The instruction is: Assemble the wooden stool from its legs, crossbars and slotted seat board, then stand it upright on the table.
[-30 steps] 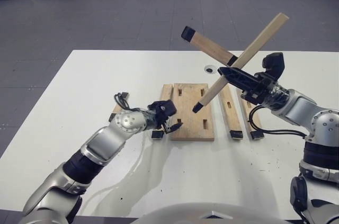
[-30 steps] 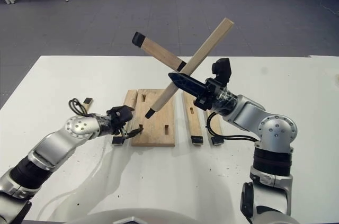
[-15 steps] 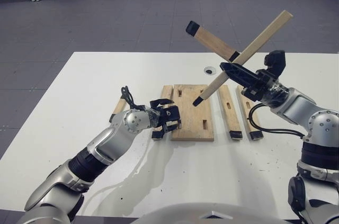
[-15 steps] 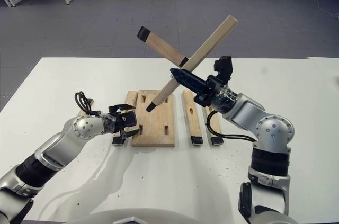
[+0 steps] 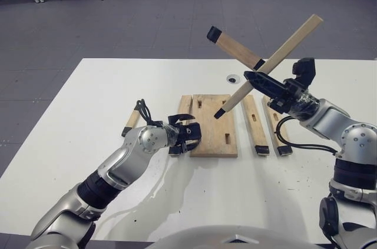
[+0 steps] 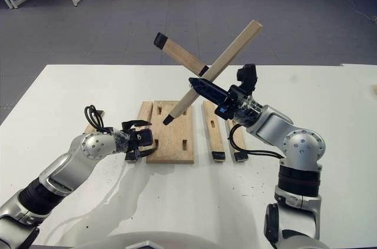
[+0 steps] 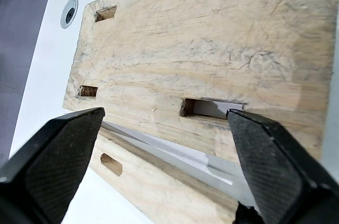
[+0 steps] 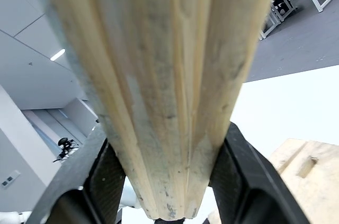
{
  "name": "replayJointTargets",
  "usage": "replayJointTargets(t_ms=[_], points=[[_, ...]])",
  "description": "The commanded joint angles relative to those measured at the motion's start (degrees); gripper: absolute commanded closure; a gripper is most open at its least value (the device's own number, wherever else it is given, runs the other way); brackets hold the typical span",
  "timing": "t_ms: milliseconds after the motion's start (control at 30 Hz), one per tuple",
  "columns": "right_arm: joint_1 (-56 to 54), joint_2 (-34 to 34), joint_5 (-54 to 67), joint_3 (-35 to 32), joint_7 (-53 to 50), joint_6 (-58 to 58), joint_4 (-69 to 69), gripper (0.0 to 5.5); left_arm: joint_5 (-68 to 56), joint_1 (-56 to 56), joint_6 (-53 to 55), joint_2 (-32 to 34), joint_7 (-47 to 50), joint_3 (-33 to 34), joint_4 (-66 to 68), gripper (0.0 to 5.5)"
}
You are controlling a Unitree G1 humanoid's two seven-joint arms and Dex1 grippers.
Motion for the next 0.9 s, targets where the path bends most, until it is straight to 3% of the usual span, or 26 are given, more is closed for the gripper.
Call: replayJointTargets(t_ms=[33, 167, 267, 467, 700, 900], points=[[-0.9, -1.5, -5.6, 1.9, 1.7, -1.9, 1.7, 3.46, 0.3, 7.5, -2.7, 6.2, -5.3, -2.1, -1.4, 1.21], [-0.5, -3.3, -12.8, 4.8, 5.6, -2.8, 4.4, 3.46, 0.6, 15.9, -21.4, 17.8, -8.7, -1.9, 2.9, 1.21], [-0.1, -4.2, -16.1, 6.3, 9.1, -3.3, 5.4, 3.46, 1.4, 16.8, -35.0, 22.2, -8.1, -0.1, 14.0, 1.21], [-0.3, -5.0, -21.1, 10.3, 15.0, -3.6, 6.2, 3.46, 4.9, 6.6, -61.3, 19.6, -3.7, 1.8, 40.1, 1.21], [-3.1, -4.0, -25.2, 10.9, 17.2, -4.7, 9.1, 3.47, 11.2, 13.9, -84.8, 22.3, 1.2, -0.7, 41.2, 1.21], [-6.1, -1.9, -28.7, 13.0, 19.1, -6.6, 12.0, 3.47, 17.7, 13.9, -93.1, 23.0, 6.9, -0.6, 46.8, 1.21]])
